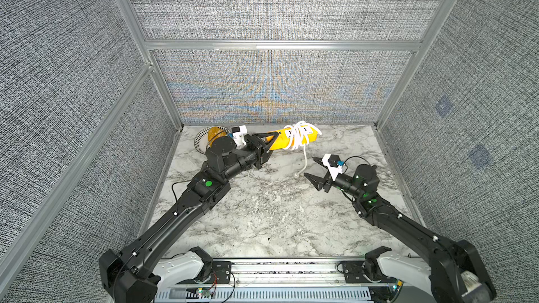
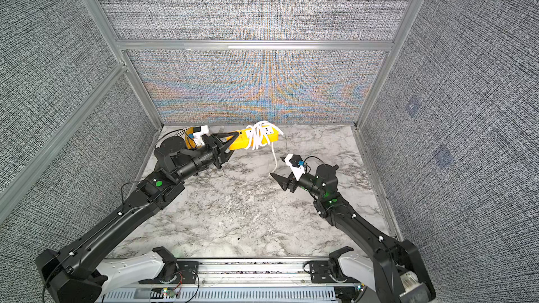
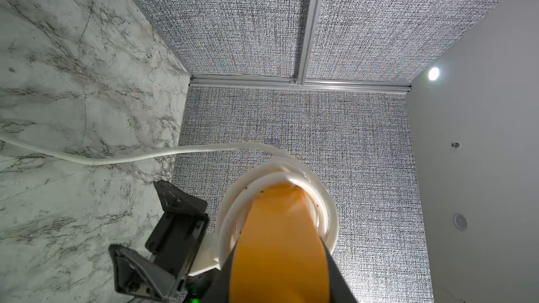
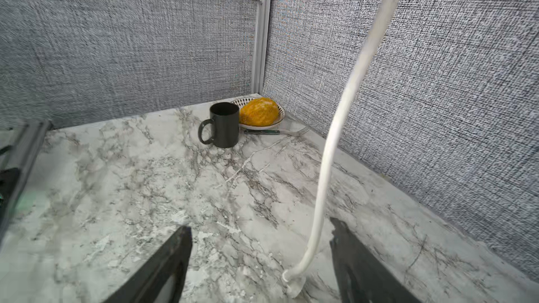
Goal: Wrap the cord around the power strip
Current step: Wrap the power cord around the power strip.
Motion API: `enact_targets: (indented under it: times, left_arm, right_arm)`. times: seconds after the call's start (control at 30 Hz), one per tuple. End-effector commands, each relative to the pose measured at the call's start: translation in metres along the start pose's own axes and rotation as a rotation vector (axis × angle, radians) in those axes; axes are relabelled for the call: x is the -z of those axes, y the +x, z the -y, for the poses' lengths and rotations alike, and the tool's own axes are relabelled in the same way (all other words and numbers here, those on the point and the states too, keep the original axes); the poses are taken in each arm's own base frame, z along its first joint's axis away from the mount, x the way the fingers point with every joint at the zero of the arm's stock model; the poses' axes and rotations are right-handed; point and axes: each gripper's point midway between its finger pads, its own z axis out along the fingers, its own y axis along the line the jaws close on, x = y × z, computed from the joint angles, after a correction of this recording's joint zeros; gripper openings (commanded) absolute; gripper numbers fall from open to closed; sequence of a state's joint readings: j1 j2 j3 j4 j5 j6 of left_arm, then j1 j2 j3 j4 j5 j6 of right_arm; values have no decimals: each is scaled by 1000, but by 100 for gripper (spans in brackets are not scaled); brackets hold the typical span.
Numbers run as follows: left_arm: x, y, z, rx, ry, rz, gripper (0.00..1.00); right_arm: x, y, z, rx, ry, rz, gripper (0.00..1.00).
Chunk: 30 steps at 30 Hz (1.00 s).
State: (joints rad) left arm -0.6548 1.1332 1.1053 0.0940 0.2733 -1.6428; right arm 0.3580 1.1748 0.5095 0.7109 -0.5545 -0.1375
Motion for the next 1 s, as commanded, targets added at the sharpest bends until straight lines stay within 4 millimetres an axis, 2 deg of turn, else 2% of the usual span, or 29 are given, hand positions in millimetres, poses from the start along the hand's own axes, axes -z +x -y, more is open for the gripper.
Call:
enact_targets:
  times: [0.0, 0.13, 0.27, 0.4, 0.5, 0.53, 0.57, 0.6, 0.63, 0.77, 0.87, 0.97]
  left_arm:
    - [0, 7, 21, 1, 72, -40, 0]
    - [1, 8, 20, 0, 65, -46, 0]
    - [-1, 9, 20, 4, 71, -51, 0]
    - [-2, 10, 22, 10, 76, -60, 0]
    - [-1, 11, 23, 14, 80, -64, 0]
    - [-1, 11, 24, 14, 81, -66, 0]
    - [0, 12, 24, 16, 82, -68, 0]
    - [0, 12, 23, 18, 77, -71, 0]
    - [0, 13, 23, 21, 73, -74, 0]
    - [1, 20, 18, 45, 57, -116, 0]
    - [-3, 32, 24, 59, 76, -193, 0]
    - [-7, 46, 35, 50, 91, -282, 0]
  right_arm:
    - [-9, -25, 17, 84, 79, 138, 70]
    - [-20, -12, 25, 55, 102, 140, 63]
    - [-32, -1, 23, 19, 57, 136, 54]
    - [-38, 5, 26, 3, 61, 134, 33]
    - [-43, 8, 29, 2, 62, 129, 25]
    - [-44, 8, 29, 3, 57, 130, 20]
    - [-46, 6, 29, 5, 50, 133, 12]
    - [-47, 3, 29, 4, 43, 140, 2]
    - [-48, -4, 28, 4, 33, 155, 0]
    - [-58, -47, 30, 10, -18, 216, 0]
    - [-74, -69, 30, 3, -89, 245, 0]
    - [-88, -65, 16, -24, -174, 251, 0]
